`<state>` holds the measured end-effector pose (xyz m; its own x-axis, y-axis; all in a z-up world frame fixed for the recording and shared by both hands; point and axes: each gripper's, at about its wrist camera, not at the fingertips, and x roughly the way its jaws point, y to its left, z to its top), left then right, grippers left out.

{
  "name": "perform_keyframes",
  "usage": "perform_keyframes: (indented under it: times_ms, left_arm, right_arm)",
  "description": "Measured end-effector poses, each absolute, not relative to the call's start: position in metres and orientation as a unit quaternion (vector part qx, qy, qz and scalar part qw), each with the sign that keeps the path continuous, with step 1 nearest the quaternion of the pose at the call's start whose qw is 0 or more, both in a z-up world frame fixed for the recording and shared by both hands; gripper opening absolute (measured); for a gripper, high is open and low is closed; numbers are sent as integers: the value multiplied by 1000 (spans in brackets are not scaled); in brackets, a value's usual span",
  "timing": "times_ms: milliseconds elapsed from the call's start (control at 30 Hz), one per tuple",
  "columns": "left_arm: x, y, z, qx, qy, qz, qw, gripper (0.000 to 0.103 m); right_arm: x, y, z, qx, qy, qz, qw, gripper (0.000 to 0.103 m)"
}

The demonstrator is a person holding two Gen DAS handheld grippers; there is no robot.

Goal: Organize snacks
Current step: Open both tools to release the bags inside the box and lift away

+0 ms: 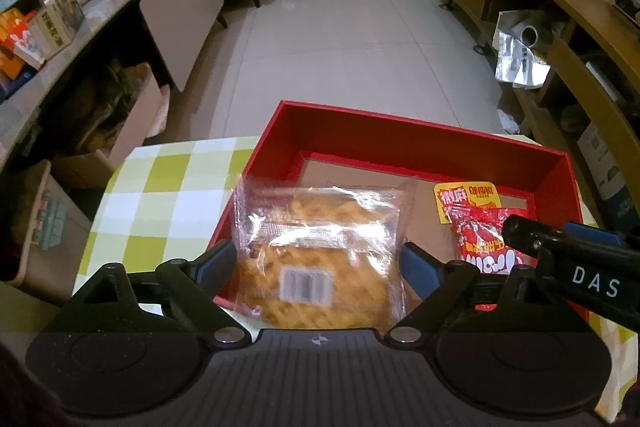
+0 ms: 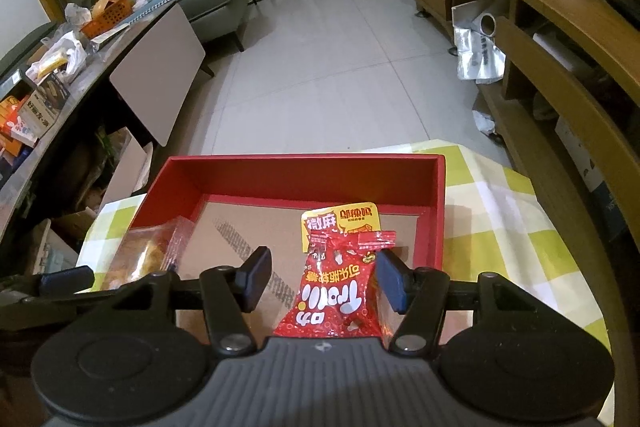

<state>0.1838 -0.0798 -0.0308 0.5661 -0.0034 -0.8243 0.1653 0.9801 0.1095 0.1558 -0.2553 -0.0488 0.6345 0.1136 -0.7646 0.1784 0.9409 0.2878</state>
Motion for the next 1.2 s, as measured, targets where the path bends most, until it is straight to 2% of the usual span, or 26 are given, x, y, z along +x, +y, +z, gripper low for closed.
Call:
perform_keyframes:
  times_ms: [167, 1200]
  left_arm:
    - [181, -82, -27, 100, 449, -38, 887, 95]
    - [142, -67, -10, 94, 444, -49, 890, 95]
  right_arm:
    - [154, -255, -48, 167, 429, -20, 888, 67]
    - [110, -237, -32, 120, 437, -17, 891, 67]
